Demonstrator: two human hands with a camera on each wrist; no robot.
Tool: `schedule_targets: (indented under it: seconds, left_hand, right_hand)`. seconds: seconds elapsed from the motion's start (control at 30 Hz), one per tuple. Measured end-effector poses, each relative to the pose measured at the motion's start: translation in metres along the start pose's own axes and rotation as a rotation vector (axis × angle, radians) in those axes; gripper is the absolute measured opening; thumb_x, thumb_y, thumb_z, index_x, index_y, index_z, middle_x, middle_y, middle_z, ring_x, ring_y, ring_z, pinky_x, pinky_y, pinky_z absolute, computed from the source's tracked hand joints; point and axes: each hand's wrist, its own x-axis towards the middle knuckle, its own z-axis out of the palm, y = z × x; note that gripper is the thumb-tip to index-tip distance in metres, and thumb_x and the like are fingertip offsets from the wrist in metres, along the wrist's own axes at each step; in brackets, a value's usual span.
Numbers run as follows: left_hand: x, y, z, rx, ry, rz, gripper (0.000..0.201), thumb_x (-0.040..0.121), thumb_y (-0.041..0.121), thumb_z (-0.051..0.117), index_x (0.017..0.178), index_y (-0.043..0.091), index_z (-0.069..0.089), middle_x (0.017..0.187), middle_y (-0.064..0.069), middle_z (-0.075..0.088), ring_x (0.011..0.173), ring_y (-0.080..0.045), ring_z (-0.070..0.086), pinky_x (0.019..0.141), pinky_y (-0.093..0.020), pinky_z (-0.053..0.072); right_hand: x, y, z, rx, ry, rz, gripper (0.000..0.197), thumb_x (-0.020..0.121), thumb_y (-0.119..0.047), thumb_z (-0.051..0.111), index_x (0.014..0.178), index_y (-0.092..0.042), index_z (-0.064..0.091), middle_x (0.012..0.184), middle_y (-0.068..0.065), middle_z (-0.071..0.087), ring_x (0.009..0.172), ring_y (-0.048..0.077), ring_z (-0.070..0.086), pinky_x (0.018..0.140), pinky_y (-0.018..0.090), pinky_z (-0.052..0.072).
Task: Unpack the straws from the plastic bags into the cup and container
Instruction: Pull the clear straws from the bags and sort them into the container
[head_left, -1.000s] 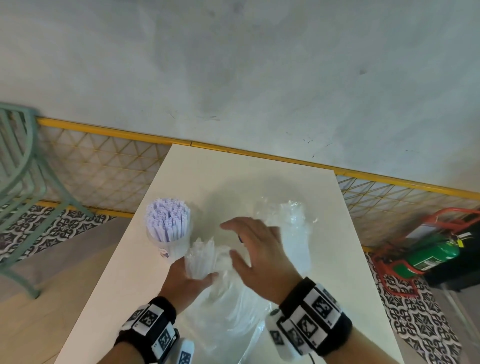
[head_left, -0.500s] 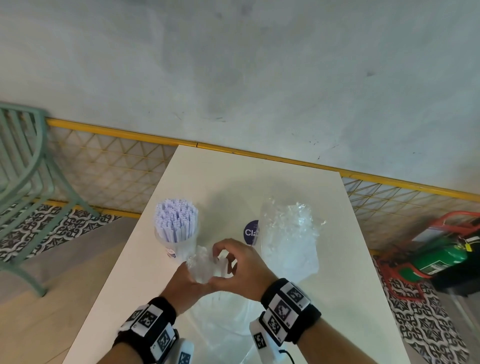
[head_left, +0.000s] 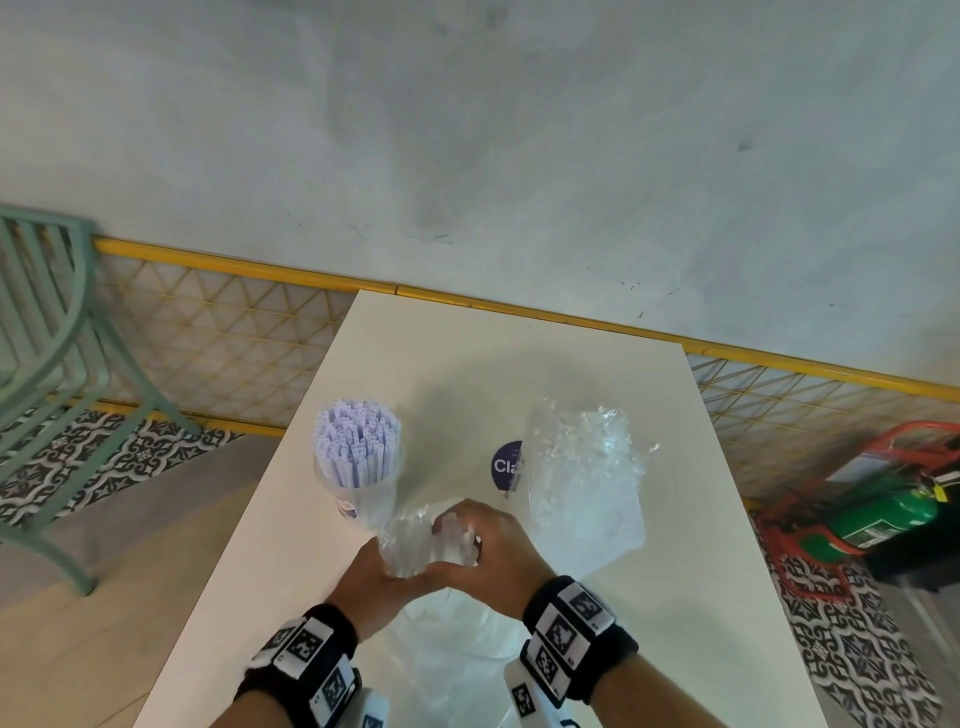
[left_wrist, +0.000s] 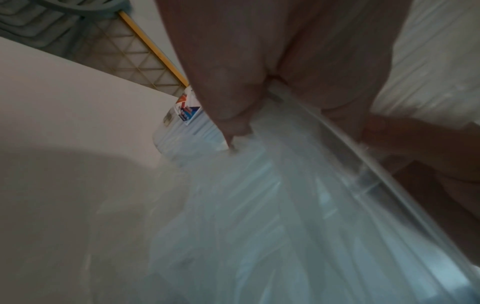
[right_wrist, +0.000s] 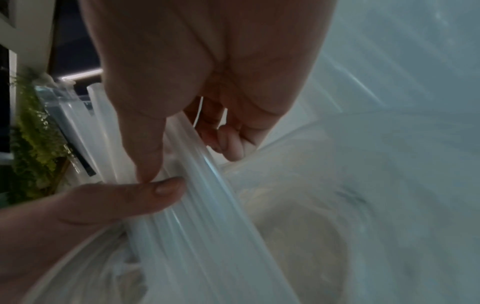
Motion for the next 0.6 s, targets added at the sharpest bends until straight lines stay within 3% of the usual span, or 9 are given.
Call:
schedule_targets:
  seconds: [0.07,0.17,0.33,0.47,0.53,0.6]
  left_hand:
    - [0.001,-0.005,-0.003,0.022,-0.005,-0.008,0.033,0.077,0.022,0.081,0.107,0.025,0.07,0.104,0.004,0.073,0.1,-0.008,0.067,0.088,-0.024,0.049]
    - [0.002,-0.007,-0.004,0.037,0.01,-0.002,0.025,0.079,0.018,0.079,0.098,0.033,0.072,0.102,0.009,0.074,0.098,-0.006,0.067,0.085,-0.021,0.047]
    - [0.004,-0.005,0.0,0.096,0.031,0.033,0.041,0.085,0.015,0.073,0.09,0.054,0.067,0.095,0.024,0.071,0.092,0.004,0.066,0.075,-0.008,0.046]
    - [0.006,-0.012,-0.001,0.123,0.106,0.022,0.024,0.084,0.014,0.073,0.092,0.036,0.07,0.094,0.018,0.072,0.086,0.001,0.066,0.073,-0.012,0.045]
    - [0.007,-0.013,0.001,0.125,0.131,0.023,0.023,0.085,0.011,0.072,0.094,0.032,0.07,0.093,0.022,0.07,0.085,0.004,0.065,0.072,-0.013,0.043]
    - [0.009,-0.014,0.004,0.127,0.142,0.05,0.022,0.085,0.008,0.071,0.096,0.027,0.07,0.094,0.025,0.07,0.086,0.006,0.065,0.073,-0.008,0.043]
  right_hand:
    - [-0.003,0.002,0.0,-0.012,0.009,0.062,0.027,0.077,-0.026,0.078,0.099,-0.016,0.065,0.096,-0.008,0.067,0.082,0.012,0.062,0.067,0.021,0.054]
    - [-0.004,0.006,0.002,-0.027,0.015,0.124,0.025,0.075,-0.029,0.071,0.099,-0.021,0.065,0.095,-0.01,0.069,0.085,0.009,0.065,0.075,0.025,0.056]
    - [-0.001,0.002,0.002,-0.095,0.016,0.137,0.02,0.079,-0.032,0.073,0.097,-0.024,0.07,0.098,-0.011,0.069,0.086,0.006,0.064,0.078,0.02,0.054]
    - [-0.005,-0.028,-0.02,-0.162,0.029,0.115,0.026,0.082,-0.042,0.069,0.094,-0.02,0.07,0.095,-0.006,0.068,0.079,0.009,0.065,0.079,0.029,0.056]
    - [-0.008,-0.051,-0.046,-0.148,0.019,0.089,0.033,0.081,-0.046,0.069,0.095,-0.016,0.071,0.09,-0.004,0.071,0.07,0.005,0.066,0.071,0.025,0.057]
    - [-0.01,-0.075,-0.078,-0.093,0.002,0.071,0.023,0.082,-0.035,0.076,0.093,-0.016,0.072,0.084,-0.003,0.072,0.06,0.003,0.065,0.059,0.019,0.055]
